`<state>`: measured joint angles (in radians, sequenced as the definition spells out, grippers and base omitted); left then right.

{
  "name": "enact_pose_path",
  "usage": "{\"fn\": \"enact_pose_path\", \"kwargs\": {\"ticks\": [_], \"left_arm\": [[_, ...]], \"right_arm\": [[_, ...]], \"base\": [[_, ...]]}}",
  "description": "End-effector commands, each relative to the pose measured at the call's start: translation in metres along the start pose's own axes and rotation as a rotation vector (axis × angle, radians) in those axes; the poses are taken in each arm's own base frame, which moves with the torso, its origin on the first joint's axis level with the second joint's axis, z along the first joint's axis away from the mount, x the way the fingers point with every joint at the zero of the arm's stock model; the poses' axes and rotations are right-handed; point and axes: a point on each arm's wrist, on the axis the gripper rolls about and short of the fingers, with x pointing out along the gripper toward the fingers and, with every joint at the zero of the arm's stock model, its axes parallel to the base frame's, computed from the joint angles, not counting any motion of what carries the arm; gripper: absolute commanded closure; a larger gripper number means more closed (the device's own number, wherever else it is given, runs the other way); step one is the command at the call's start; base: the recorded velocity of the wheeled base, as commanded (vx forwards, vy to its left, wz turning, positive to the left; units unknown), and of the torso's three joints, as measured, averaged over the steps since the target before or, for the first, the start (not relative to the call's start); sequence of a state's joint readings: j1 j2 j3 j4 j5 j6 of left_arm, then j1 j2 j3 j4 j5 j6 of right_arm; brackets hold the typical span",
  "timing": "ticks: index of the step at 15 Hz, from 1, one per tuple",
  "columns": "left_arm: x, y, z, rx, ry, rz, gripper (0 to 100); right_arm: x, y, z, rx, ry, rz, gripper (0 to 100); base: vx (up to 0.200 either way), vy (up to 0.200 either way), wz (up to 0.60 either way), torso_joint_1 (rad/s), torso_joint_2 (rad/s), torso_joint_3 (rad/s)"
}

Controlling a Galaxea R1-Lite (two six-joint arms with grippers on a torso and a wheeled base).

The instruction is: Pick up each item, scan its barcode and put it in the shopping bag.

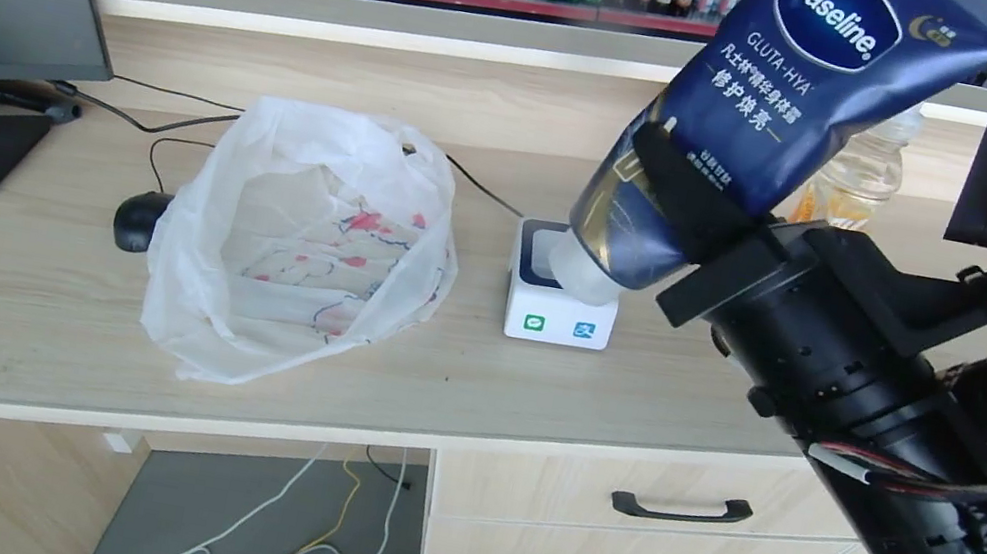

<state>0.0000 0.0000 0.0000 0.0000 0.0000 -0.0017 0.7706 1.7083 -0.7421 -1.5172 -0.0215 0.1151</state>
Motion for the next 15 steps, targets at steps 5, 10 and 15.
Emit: {"fn": "enact_pose_path", "kwargs": {"ticks": [5,10,15], "left_arm": [[0.0,0.0,0.0,0.0,0.0,0.0,0],[0.0,0.0,0.0,-0.003,0.0,0.0,0],[0.0,0.0,0.0,-0.003,0.002,0.0,0]], "right_arm": [[0.009,-0.004,-0.017,-0.206,0.014,-0.006,100],[0.017,-0.005,-0.012,-0.186,-0.025,-0.016,100],[0.016,-0.009,-0.01,-0.171,-0.029,-0.028,100]], "base": [[0.0,0.0,0.0,0.0,0.0,0.0],[0.0,0.12,0.0,0.0,0.0,0.001],[0.0,0.2,0.0,0.009,0.0,0.002]]}}
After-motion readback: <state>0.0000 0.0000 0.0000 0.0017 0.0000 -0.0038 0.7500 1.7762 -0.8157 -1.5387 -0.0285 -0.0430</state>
